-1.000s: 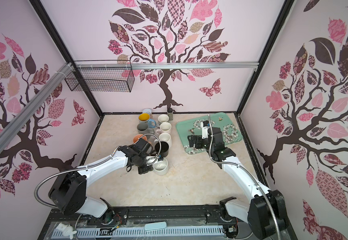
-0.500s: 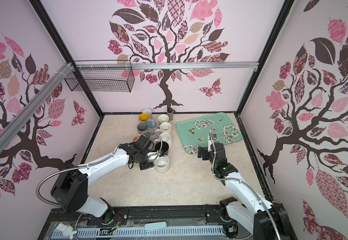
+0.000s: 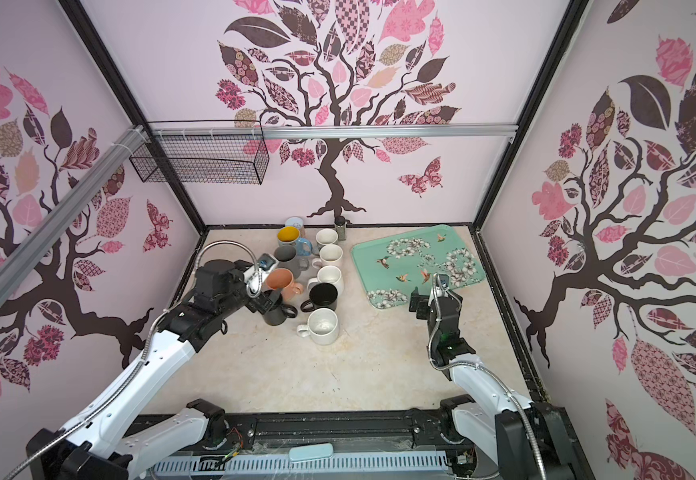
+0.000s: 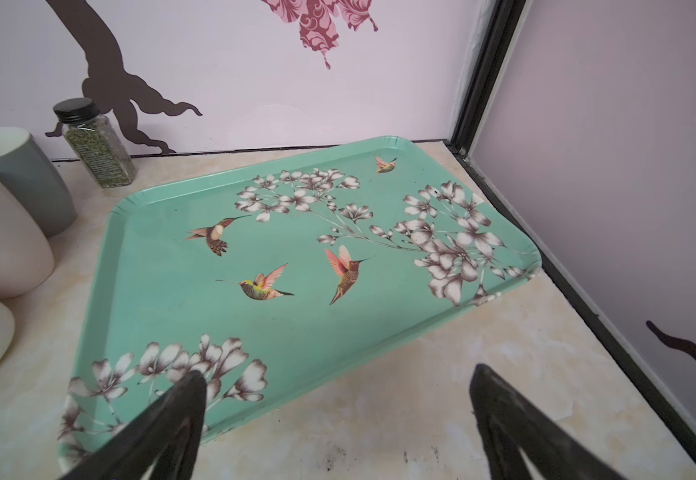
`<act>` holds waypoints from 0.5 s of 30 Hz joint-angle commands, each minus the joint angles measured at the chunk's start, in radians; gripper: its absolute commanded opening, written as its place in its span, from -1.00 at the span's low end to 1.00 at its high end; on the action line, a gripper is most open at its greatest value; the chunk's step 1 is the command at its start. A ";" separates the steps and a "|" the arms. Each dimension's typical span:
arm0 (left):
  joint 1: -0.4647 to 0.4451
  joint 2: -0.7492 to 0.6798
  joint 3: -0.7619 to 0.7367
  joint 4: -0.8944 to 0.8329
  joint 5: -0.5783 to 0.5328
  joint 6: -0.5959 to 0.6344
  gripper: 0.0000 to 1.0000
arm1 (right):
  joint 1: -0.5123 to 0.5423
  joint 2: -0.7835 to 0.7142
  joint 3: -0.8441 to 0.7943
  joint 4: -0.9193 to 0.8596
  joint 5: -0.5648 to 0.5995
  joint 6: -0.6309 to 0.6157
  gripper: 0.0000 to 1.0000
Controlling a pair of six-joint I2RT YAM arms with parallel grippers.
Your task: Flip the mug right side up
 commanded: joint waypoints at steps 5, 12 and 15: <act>0.272 -0.013 -0.157 0.326 -0.107 -0.415 0.92 | -0.064 0.116 -0.008 0.261 -0.062 0.019 0.99; 0.461 0.093 -0.320 0.523 -0.048 -0.625 0.92 | -0.103 0.210 -0.048 0.405 -0.102 0.032 0.99; 0.527 0.132 -0.415 0.650 -0.012 -0.676 0.92 | -0.122 0.242 -0.084 0.502 -0.129 0.033 0.99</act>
